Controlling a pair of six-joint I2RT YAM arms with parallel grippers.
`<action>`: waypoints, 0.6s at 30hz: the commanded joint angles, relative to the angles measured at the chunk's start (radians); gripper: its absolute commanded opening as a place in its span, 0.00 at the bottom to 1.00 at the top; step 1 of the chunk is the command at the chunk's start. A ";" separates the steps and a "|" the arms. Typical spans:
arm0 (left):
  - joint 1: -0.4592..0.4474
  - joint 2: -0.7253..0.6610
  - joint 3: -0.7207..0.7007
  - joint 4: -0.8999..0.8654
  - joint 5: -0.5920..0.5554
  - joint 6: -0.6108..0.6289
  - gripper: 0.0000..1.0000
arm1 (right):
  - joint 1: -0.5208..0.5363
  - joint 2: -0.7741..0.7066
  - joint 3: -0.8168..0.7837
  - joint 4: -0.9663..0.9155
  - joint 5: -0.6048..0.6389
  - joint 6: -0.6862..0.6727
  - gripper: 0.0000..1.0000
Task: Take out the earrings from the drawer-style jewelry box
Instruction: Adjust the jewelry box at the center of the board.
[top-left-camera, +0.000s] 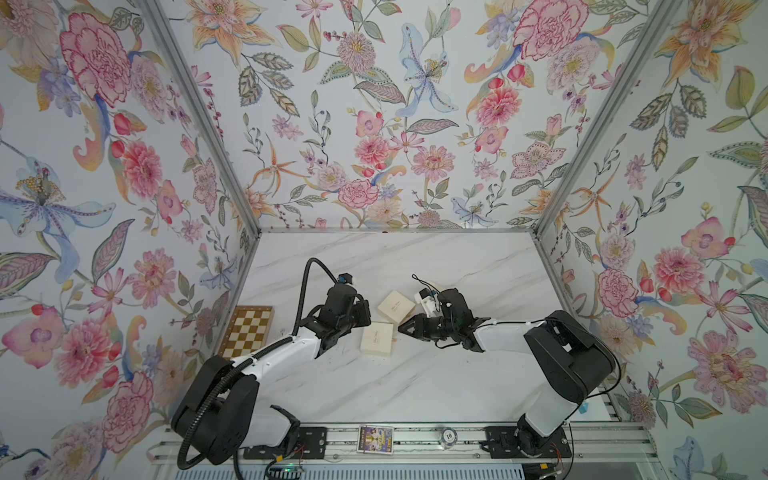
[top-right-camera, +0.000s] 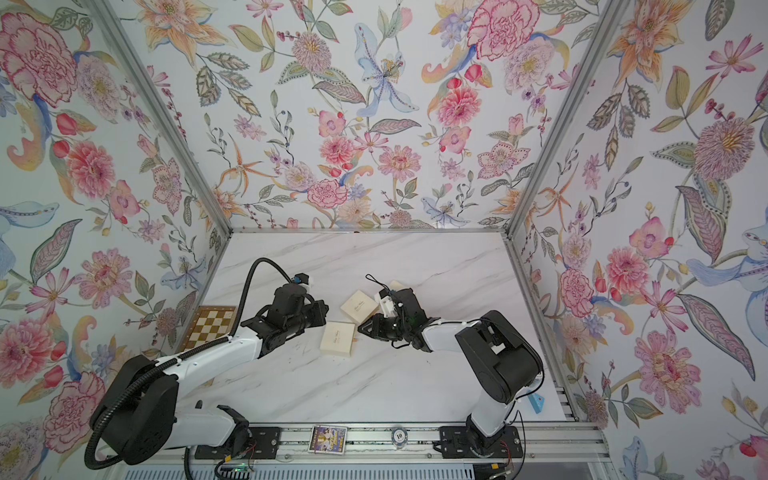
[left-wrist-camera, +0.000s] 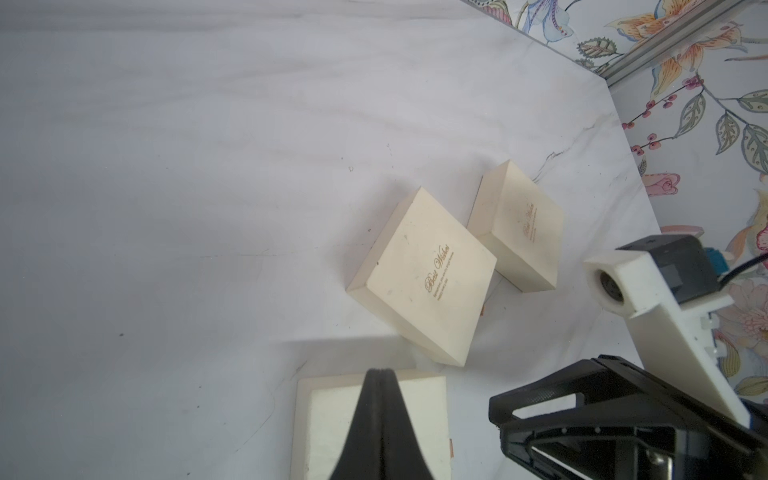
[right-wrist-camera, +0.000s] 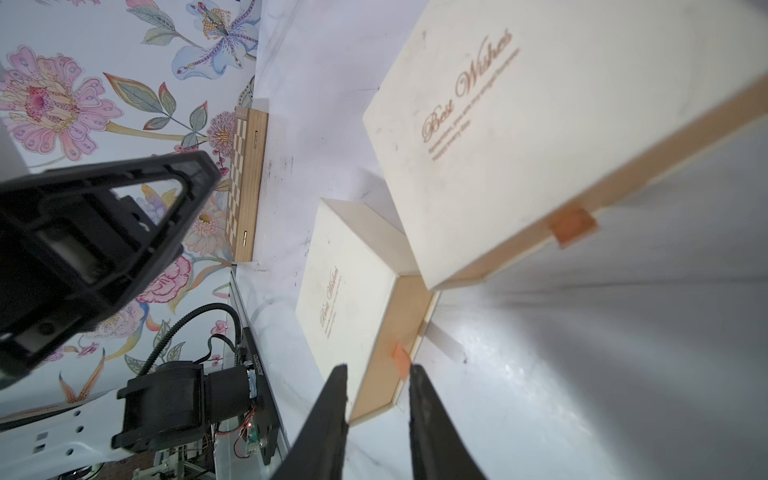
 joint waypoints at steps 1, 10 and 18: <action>-0.010 -0.002 -0.079 0.097 0.098 -0.065 0.00 | 0.006 0.035 0.009 0.023 -0.042 0.015 0.25; -0.023 0.005 -0.091 0.061 0.092 -0.042 0.00 | 0.037 0.082 0.044 -0.047 -0.034 -0.020 0.24; -0.034 0.028 -0.087 0.061 0.083 -0.033 0.00 | 0.038 0.096 0.062 -0.050 -0.046 -0.028 0.26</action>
